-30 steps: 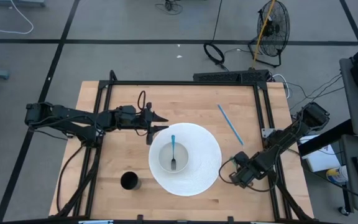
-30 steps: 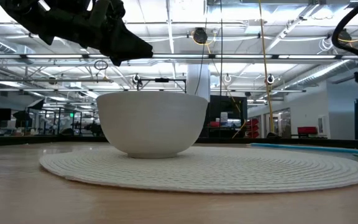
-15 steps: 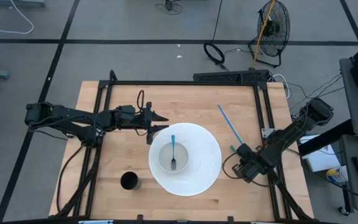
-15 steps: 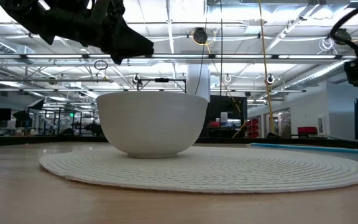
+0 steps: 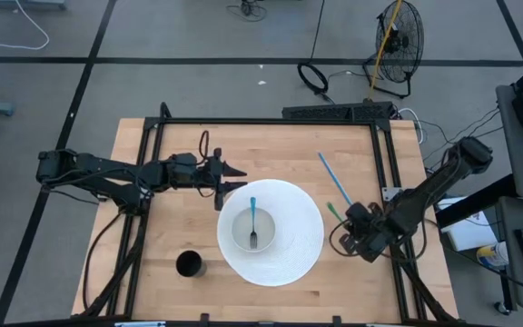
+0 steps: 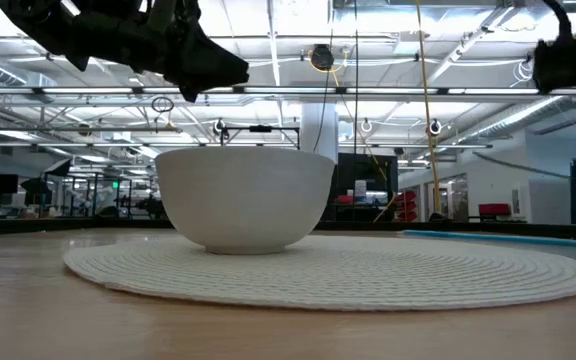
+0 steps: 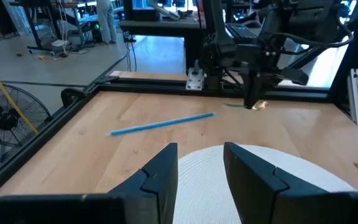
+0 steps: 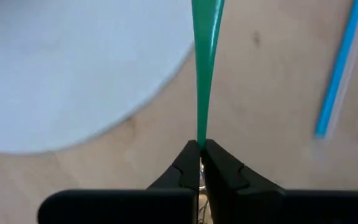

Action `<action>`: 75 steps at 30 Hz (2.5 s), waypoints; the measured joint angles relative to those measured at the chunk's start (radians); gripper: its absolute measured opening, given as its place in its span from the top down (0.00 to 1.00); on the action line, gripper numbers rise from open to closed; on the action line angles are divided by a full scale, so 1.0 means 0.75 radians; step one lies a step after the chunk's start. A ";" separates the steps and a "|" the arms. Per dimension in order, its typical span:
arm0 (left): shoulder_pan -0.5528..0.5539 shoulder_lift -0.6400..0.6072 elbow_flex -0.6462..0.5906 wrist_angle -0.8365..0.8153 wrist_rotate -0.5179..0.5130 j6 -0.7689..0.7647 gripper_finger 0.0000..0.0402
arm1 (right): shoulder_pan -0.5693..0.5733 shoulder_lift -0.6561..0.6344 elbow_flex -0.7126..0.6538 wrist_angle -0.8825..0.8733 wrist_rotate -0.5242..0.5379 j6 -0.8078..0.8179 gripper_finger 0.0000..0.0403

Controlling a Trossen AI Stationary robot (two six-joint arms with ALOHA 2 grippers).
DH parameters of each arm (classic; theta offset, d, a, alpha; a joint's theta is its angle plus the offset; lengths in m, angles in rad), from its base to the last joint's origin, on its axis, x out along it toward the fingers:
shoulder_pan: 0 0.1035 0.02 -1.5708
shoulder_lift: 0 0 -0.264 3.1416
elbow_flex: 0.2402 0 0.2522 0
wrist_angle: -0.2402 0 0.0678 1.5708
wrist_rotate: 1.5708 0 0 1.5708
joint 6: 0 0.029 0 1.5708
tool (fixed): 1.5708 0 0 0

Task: Pick & Place Utensil
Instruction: Put the green spoon into the white bowl to the left of the blue fork

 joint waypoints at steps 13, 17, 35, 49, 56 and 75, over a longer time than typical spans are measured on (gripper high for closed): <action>-0.017 0.000 0.000 0.169 0.143 -0.062 0.66 | -0.179 -0.110 0.002 0.548 0.437 -0.910 1.00; -0.054 0.024 0.000 0.226 0.156 -0.073 0.66 | -0.263 -0.111 0.002 0.875 0.429 -1.316 1.00; -0.120 0.378 0.118 0.630 0.144 -0.060 0.61 | -0.534 0.075 0.005 1.645 0.056 -2.000 1.00; -0.122 0.562 0.320 0.549 0.153 -0.086 0.40 | -0.636 0.231 0.005 1.838 0.009 -2.039 1.00; -0.120 0.561 0.322 0.576 0.128 -0.095 0.38 | -0.642 0.249 0.004 1.883 0.004 -2.065 1.00; -0.122 0.561 0.322 0.592 0.076 -0.069 0.76 | -0.663 0.275 0.003 1.893 -0.024 -2.054 1.00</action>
